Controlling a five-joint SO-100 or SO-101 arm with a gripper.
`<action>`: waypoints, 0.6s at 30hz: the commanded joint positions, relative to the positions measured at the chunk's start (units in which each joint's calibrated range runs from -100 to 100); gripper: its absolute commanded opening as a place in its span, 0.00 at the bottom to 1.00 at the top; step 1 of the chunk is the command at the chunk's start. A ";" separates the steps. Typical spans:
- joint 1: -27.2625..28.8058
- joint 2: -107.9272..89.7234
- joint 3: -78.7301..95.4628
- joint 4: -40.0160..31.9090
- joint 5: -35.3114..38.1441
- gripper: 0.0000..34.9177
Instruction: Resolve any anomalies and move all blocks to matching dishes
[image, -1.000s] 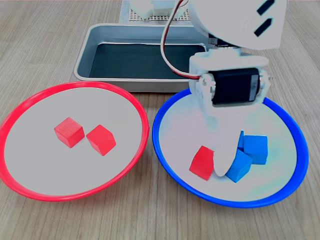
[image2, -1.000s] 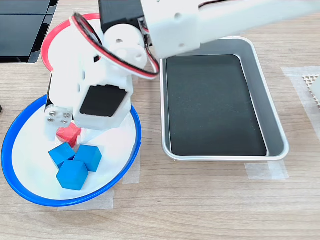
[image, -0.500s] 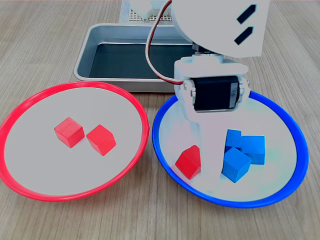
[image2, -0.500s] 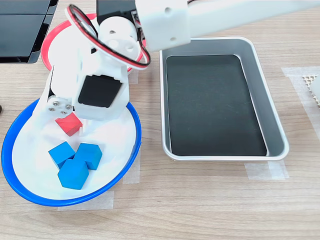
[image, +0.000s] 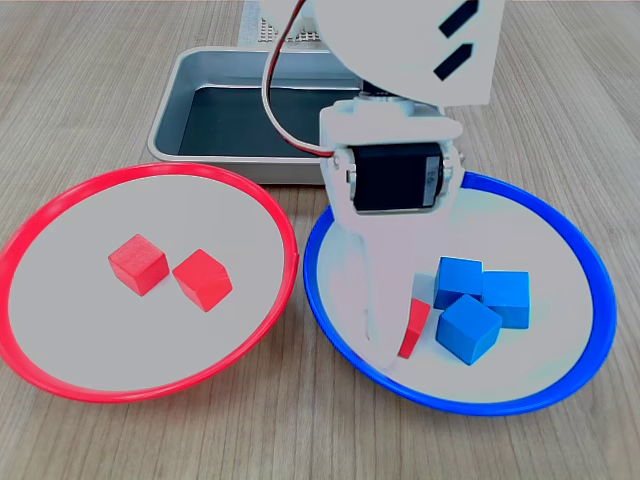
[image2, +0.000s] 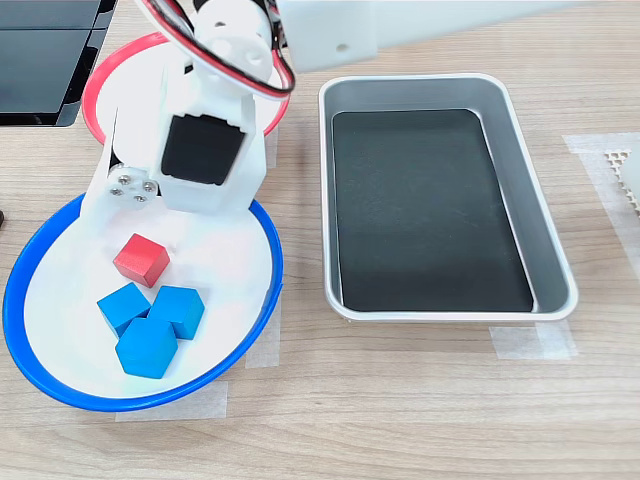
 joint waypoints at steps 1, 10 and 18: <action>0.29 -1.13 -1.40 0.36 0.29 0.55; -2.26 0.15 -1.95 -0.96 0.29 0.49; -3.20 1.08 -4.13 0.11 0.29 0.37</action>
